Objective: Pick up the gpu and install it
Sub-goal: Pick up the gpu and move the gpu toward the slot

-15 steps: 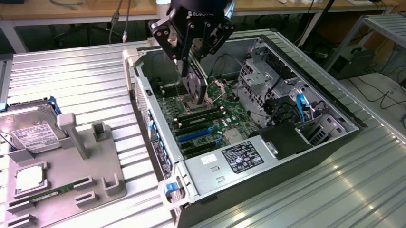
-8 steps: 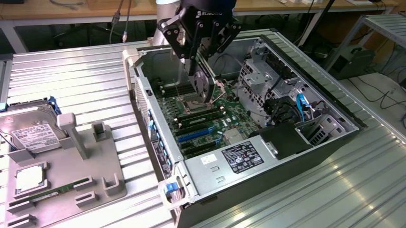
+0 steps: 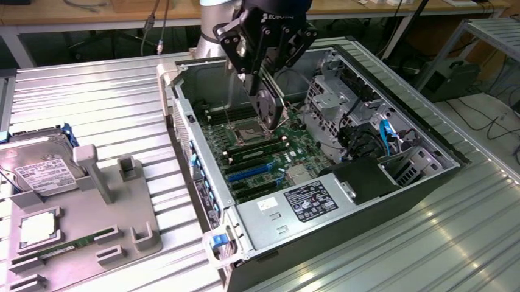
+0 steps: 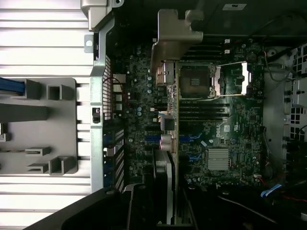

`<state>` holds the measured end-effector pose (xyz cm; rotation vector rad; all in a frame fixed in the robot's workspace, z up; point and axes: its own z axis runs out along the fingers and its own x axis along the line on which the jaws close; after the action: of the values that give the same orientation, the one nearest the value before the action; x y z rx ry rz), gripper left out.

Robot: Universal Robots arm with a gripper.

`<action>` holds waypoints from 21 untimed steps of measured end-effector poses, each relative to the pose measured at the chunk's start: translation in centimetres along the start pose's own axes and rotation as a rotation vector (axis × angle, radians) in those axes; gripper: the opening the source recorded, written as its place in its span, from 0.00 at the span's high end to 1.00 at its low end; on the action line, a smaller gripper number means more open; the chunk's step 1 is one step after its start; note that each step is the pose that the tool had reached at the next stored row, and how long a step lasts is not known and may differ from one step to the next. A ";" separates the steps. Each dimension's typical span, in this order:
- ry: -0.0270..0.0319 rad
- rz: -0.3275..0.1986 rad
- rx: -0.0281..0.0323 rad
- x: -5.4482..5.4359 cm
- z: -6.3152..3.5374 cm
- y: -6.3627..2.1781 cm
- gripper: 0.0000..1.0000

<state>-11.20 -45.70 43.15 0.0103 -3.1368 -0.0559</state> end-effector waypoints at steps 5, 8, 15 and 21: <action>0.0000 0.000 0.0000 -0.9 -0.01 0.00 0.72; 0.0000 0.000 0.0000 -1.4 -0.01 -0.01 0.72; 0.0000 0.000 0.0001 -2.3 -0.01 -0.01 0.72; 0.0000 0.000 0.0000 -3.0 -0.01 -0.02 0.72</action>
<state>-8.18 -45.70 43.15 0.0104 -3.1368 -0.0559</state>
